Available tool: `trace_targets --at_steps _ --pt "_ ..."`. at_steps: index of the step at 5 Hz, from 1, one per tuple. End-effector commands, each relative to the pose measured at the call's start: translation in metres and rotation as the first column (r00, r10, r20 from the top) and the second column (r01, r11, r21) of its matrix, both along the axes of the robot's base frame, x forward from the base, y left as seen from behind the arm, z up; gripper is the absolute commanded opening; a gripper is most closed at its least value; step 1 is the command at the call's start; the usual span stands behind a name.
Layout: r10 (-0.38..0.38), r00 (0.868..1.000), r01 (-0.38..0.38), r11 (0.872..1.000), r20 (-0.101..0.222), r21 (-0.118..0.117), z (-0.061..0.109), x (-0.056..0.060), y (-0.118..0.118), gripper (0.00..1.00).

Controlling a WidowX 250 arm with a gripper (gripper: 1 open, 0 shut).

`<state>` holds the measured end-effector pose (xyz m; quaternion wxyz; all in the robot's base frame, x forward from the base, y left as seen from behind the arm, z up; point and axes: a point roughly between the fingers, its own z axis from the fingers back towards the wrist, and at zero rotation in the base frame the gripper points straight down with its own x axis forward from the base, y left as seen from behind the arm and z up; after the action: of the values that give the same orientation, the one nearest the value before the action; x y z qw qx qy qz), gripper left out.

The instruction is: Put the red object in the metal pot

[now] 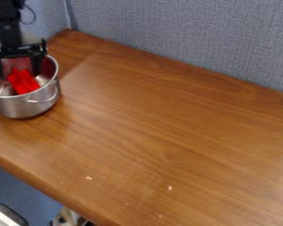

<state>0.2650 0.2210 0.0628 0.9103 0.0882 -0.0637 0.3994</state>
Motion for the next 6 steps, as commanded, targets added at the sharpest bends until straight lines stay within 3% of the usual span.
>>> trace_targets --at_steps 1,2,4,5,6 --pt "-0.011 0.999 0.01 0.999 0.031 0.047 0.008 0.0 -0.004 1.0" --pt "-0.011 0.999 0.01 0.999 0.034 0.049 0.012 -0.005 -0.005 0.0" --pt "-0.013 0.999 0.012 0.999 0.034 0.044 0.028 -0.017 -0.011 0.0" --pt "-0.042 0.999 0.041 0.998 0.028 0.048 0.018 -0.015 -0.012 1.0" --pt "-0.073 0.997 0.072 0.996 0.016 0.05 0.006 -0.014 -0.013 0.0"
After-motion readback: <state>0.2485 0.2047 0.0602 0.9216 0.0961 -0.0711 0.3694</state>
